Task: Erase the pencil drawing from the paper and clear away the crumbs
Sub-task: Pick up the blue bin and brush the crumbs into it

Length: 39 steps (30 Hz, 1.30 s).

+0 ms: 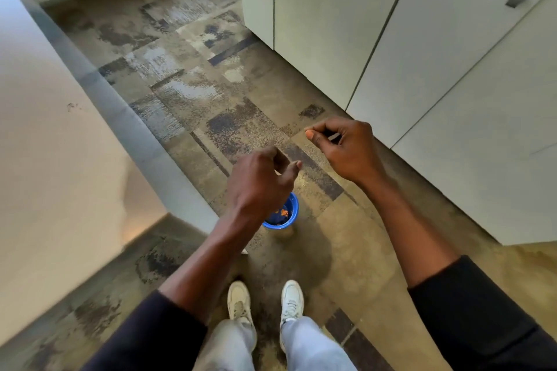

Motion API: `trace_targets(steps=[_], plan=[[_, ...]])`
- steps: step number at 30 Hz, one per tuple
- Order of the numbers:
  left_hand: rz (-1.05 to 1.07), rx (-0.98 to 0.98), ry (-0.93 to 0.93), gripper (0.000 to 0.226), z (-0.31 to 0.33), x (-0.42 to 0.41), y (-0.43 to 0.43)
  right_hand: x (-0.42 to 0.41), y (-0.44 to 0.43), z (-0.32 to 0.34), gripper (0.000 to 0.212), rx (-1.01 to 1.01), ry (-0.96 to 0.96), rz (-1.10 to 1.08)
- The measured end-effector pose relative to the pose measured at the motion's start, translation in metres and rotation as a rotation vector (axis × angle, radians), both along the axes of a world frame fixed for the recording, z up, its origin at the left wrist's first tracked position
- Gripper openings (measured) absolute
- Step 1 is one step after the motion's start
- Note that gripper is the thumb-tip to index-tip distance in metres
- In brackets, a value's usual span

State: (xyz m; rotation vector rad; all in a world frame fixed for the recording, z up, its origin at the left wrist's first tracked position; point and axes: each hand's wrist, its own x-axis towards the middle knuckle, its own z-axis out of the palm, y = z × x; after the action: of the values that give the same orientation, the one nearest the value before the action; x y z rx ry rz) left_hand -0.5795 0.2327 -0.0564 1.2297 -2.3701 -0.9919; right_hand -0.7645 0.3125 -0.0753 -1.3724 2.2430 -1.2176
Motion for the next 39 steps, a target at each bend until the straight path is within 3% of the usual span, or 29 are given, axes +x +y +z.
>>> trace_targets(steps=[8,29,36,39], plan=[[-0.056,0.181,-0.127,0.028,-0.139,-0.021,-0.012,-0.015,-0.001,-0.127,0.013,0.086,-0.031,-0.065],[0.136,0.424,-0.328,0.027,-0.554,-0.016,-0.049,-0.042,-0.021,-0.540,0.019,0.388,-0.092,-0.077],[0.196,0.405,-0.390,0.029,-0.645,-0.026,-0.071,-0.050,-0.030,-0.640,0.064,0.541,-0.131,-0.043],[0.303,0.430,-0.414,0.057,-0.678,-0.023,-0.075,-0.050,-0.033,-0.672,0.082,0.639,-0.231,-0.077]])
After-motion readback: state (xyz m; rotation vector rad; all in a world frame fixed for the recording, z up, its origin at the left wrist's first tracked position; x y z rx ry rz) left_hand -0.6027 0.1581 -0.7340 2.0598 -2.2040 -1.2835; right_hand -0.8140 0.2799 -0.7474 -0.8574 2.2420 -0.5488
